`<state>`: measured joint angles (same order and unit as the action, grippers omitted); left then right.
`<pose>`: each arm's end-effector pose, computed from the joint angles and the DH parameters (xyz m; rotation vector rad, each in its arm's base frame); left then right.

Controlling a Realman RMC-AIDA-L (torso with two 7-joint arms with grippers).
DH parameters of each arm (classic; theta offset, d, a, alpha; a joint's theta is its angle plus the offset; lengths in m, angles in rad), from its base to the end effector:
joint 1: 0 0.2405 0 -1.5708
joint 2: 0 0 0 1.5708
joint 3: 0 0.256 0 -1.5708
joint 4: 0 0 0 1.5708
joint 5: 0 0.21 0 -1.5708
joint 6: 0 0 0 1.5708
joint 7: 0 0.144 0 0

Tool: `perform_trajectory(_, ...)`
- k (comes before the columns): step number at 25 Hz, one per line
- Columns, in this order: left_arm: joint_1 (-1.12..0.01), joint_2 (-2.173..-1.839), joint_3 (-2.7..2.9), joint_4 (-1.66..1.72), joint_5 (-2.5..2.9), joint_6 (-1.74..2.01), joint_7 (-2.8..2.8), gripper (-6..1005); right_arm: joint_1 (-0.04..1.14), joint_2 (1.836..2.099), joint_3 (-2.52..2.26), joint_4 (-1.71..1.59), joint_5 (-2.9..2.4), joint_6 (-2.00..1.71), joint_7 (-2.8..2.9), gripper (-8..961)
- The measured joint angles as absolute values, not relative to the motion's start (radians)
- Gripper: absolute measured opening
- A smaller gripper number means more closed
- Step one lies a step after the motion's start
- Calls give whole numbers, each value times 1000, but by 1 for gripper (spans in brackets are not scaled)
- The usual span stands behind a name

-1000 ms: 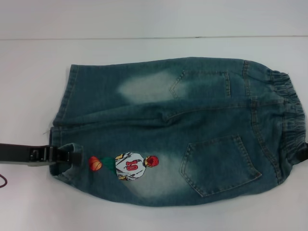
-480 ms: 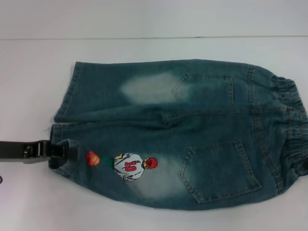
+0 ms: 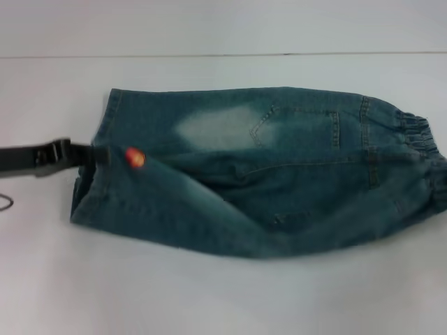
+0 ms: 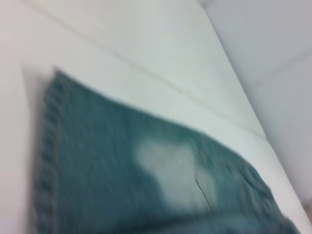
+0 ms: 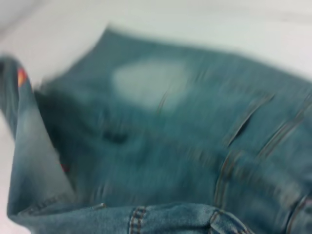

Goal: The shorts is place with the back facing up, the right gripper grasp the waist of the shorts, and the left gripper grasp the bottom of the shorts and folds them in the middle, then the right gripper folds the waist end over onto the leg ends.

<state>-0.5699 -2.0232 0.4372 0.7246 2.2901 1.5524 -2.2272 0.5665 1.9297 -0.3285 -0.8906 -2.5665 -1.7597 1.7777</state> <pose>-0.2996 0.3437 0.0472 -2.2358 -1.7366 -0.6418 0.3269 0.3200 0.1144 -2.5473 1.1487 0.1871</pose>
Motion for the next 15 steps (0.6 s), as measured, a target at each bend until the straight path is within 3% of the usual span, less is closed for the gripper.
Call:
perform_trajectory(6, -578, -2027, 435, 718, 2204, 1406, -2211, 21, 533, 1902, -301, -703, -2374, -1613, 1750, 65)
perform_trajectory(15, -583, -2030, 439, 676, 2121, 1250, -2131, 21, 538, 1918, -303, -555, -2197, -1415, 1671, 76)
